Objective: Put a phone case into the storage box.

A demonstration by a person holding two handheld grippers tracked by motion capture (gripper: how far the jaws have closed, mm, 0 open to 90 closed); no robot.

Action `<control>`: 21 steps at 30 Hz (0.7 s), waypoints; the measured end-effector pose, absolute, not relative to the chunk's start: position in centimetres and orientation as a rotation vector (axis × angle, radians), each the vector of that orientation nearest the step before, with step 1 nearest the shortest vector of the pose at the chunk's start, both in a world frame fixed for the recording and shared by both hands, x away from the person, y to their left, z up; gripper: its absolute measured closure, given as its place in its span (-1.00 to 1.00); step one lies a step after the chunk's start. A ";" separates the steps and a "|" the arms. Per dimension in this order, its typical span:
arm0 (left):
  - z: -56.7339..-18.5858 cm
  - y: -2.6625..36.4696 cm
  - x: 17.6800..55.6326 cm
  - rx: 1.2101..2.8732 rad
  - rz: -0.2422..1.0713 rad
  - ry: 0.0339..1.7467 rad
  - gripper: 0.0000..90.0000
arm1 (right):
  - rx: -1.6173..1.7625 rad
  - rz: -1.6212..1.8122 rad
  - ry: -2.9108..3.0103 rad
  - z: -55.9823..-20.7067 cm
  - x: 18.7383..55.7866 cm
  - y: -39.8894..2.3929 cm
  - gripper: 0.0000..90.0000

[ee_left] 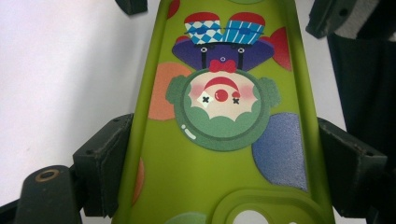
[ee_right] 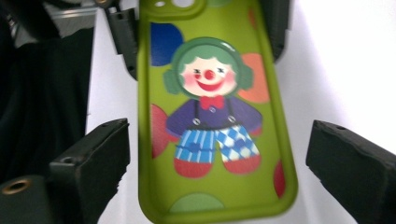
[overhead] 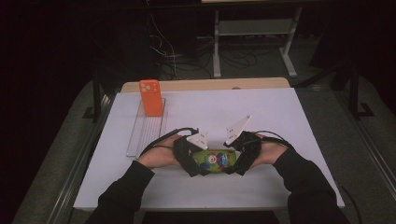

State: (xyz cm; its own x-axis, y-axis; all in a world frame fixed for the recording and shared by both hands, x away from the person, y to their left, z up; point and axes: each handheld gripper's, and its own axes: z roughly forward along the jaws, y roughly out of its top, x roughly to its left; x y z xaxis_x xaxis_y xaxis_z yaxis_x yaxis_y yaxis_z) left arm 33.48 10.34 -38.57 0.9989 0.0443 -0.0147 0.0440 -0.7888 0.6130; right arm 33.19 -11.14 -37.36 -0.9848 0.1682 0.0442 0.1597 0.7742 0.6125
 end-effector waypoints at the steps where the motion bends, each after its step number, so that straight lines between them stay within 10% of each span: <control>1: -38.6 10.4 33.5 2.472 0.008 0.085 -0.67 | 0.289 1.017 2.935 -37.3 33.3 -11.3 -0.93; 21: -38.3 12.7 35.1 2.343 0.229 0.614 -0.66 | 0.853 1.206 2.643 -38.0 33.9 -14.8 -0.99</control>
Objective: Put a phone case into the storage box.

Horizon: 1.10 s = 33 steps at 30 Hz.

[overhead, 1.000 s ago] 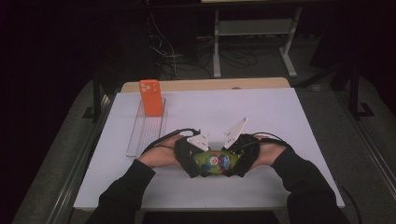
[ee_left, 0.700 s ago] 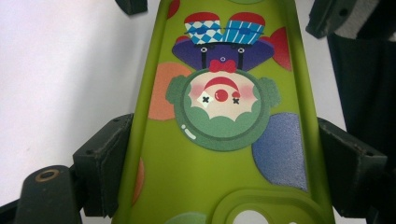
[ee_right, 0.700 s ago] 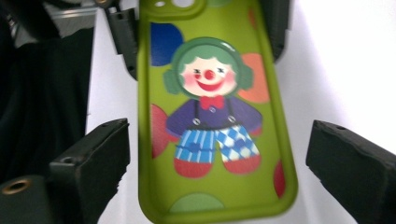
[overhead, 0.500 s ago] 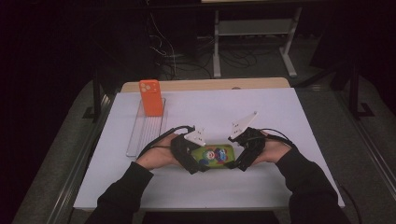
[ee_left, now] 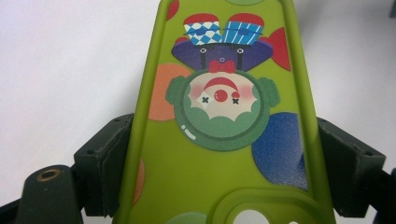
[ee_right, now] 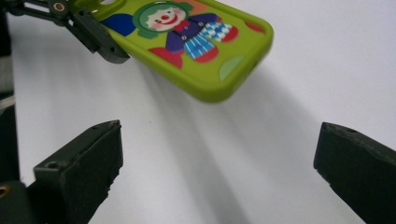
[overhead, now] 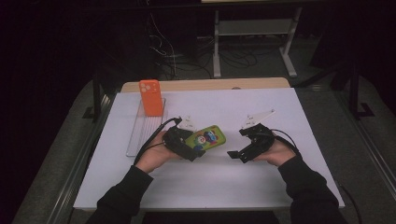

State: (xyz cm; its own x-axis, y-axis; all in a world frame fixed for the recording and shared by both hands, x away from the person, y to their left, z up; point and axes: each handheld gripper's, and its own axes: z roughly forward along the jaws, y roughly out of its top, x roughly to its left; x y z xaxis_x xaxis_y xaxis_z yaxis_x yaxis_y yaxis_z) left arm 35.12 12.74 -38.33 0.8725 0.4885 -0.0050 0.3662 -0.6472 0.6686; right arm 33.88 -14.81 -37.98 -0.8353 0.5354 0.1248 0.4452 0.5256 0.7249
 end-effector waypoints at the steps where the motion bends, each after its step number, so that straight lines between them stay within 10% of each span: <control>1: -38.3 12.7 35.1 2.340 0.233 0.636 -0.66 | 0.870 1.214 2.627 -38.3 33.9 -14.9 -0.99; 33: -38.2 12.2 34.7 2.354 0.257 0.717 -0.66 | 0.901 1.093 2.317 -40.4 31.9 -14.6 -1.00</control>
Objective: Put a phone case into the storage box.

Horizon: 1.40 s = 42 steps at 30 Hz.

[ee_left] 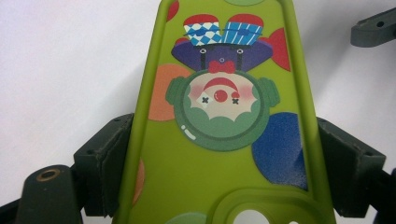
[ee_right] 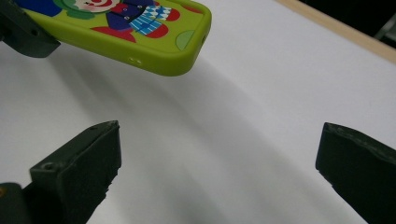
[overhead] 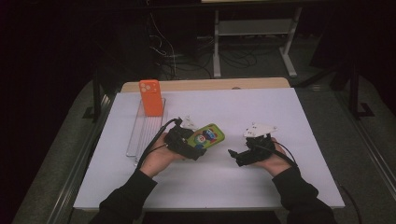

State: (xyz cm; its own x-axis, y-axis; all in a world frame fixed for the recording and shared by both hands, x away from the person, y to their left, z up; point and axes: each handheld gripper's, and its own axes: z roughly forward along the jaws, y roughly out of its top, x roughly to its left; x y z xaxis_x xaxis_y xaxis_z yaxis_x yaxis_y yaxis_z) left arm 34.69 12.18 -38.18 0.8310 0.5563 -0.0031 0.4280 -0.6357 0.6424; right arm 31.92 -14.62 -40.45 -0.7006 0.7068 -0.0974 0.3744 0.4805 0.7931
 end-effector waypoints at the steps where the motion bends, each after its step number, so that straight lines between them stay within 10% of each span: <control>1: -38.2 12.2 34.7 2.354 0.255 0.717 -0.66 | 0.882 1.080 2.315 -40.4 31.8 -14.6 -1.00; 42: -38.3 11.9 34.5 2.362 0.238 0.705 -0.66 | 0.171 0.626 2.157 -41.2 29.3 -11.2 -1.00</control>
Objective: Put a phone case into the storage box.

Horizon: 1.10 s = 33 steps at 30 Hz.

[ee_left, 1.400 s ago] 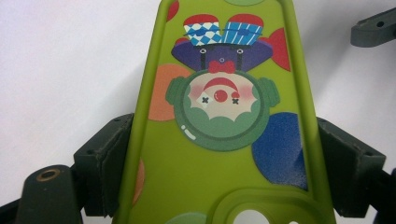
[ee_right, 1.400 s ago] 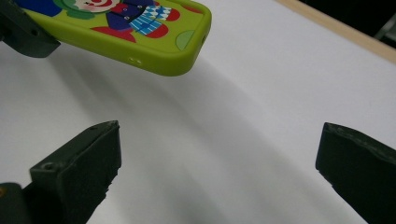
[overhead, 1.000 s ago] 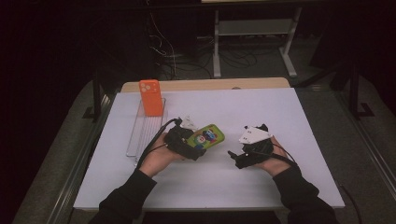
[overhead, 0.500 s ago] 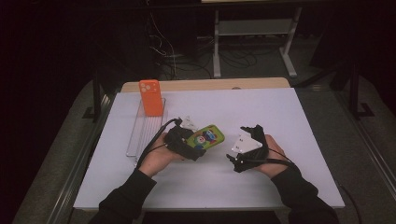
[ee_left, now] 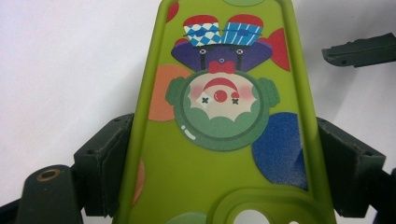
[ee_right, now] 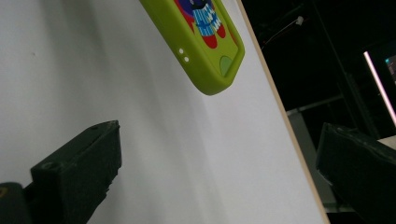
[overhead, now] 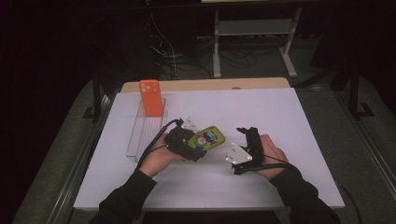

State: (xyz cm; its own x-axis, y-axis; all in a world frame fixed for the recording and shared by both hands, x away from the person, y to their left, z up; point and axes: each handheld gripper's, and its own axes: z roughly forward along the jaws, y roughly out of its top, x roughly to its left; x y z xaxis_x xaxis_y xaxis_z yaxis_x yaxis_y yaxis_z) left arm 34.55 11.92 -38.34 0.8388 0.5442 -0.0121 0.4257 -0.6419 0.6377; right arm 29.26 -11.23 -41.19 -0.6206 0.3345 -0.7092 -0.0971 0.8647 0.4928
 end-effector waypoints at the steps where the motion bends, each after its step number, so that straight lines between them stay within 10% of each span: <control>1: -38.3 11.9 34.6 2.366 0.232 0.703 -0.66 | 0.146 0.610 2.144 -41.2 29.2 -11.2 -1.00; 33: -37.8 11.7 34.4 2.380 0.238 0.677 -0.66 | -0.201 0.393 1.884 -42.3 28.1 -8.0 -0.50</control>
State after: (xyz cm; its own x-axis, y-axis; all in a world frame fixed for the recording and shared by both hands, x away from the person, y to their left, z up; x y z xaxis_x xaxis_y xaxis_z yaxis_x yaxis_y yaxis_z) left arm 34.38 11.75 -37.85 0.8506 0.5258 -0.0021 0.4091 -0.6593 0.6308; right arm 28.08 -7.99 -42.27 -0.3418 0.0528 -0.9383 -0.3269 0.9294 0.1713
